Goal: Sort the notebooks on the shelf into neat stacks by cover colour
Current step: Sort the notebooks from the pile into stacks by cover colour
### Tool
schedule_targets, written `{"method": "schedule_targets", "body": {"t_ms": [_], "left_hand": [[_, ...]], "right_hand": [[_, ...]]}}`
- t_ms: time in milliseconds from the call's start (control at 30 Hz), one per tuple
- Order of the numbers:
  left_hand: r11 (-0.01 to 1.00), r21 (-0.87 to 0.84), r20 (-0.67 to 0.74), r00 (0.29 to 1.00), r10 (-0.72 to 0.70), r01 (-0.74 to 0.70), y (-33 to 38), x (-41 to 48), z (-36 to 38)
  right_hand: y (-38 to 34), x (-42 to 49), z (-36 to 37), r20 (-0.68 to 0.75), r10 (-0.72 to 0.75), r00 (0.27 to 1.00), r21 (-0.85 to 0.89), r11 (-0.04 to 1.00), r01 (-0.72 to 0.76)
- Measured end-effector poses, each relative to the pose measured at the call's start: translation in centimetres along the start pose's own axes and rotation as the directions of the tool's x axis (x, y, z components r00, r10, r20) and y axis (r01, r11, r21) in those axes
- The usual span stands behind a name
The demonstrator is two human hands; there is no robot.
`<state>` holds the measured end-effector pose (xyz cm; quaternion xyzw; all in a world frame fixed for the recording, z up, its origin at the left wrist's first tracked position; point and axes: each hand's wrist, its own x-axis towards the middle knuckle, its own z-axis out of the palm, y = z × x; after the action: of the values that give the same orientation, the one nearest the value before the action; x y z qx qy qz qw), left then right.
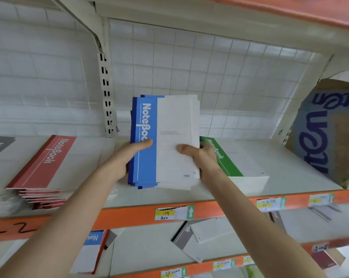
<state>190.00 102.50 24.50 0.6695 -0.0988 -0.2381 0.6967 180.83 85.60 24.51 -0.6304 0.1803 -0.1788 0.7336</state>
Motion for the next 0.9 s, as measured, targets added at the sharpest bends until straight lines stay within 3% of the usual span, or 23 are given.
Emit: {"method": "schedule_targets", "body": {"t_ms": [133,300,433,733,900], "left_hand": [[0.981,-0.095,-0.046,0.985,0.166,-0.17,-1.3,0.1,0.5],[0.948,0.085,-0.121,0.941,0.315,-0.306,-3.4,-0.2,0.4],[0.943,0.132,-0.117,0.94,0.322,-0.306,-4.4,-0.6,0.0],[0.912,-0.146,-0.118,0.922,0.368,-0.382,-1.7,-0.9,0.9],[0.913,-0.177,-0.11,0.929,0.353,-0.367,-1.5,-1.5,2.4]], "right_hand": [[1.0,0.4,-0.7,0.035,-0.211,0.977,-0.155,0.964,0.214],[3.0,0.8,-1.2,0.133,-0.268,0.954,-0.121,0.951,0.284],[3.4,1.1,-1.5,0.177,-0.281,0.943,-0.11,0.947,0.303],[2.6,1.4,-1.3,0.203,-0.289,0.936,-0.047,0.951,0.304],[2.9,1.3,-0.4,0.263,-0.228,0.937,-0.045,0.968,0.248]]}}
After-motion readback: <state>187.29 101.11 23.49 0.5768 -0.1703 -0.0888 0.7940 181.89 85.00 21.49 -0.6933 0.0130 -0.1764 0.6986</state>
